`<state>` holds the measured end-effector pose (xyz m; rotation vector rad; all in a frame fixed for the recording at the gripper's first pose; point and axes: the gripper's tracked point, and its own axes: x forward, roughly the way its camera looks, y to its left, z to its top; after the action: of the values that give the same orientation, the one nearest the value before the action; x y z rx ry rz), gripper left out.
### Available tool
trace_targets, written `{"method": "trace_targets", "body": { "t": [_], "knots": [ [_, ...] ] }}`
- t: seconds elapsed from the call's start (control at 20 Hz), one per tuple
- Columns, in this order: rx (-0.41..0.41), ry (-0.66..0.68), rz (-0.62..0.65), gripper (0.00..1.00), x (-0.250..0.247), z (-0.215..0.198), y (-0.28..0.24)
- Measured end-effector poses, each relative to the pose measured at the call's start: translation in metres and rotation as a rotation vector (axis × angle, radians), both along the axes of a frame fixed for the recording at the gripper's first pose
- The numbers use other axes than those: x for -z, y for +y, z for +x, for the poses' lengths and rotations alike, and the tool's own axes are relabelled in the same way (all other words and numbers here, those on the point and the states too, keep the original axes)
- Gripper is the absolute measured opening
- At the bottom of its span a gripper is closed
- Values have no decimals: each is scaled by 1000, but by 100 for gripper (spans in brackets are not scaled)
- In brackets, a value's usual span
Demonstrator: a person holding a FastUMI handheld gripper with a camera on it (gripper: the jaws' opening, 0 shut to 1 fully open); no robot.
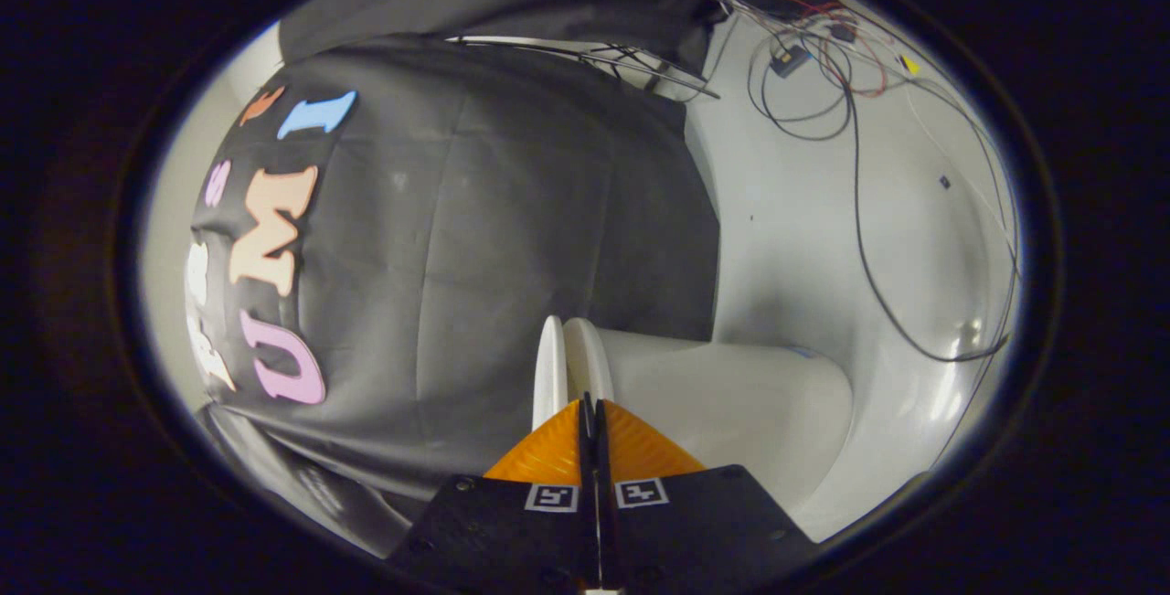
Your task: Open the toilet lid.
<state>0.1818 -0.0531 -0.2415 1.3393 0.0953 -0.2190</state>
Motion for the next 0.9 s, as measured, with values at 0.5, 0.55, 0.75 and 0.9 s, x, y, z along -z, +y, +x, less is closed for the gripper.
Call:
{"method": "trace_targets", "body": {
  "t": [0.5, 0.55, 0.75, 0.9],
  "knots": [
    [-31, -114, -420, 2, -176, -1, 81],
    [-45, -150, -469, 3, -196, 1, 98],
    [-95, -173, -673, 5, -250, 8, 159],
    [-132, -144, -795, 5, -269, 11, 190]
  ]
}}
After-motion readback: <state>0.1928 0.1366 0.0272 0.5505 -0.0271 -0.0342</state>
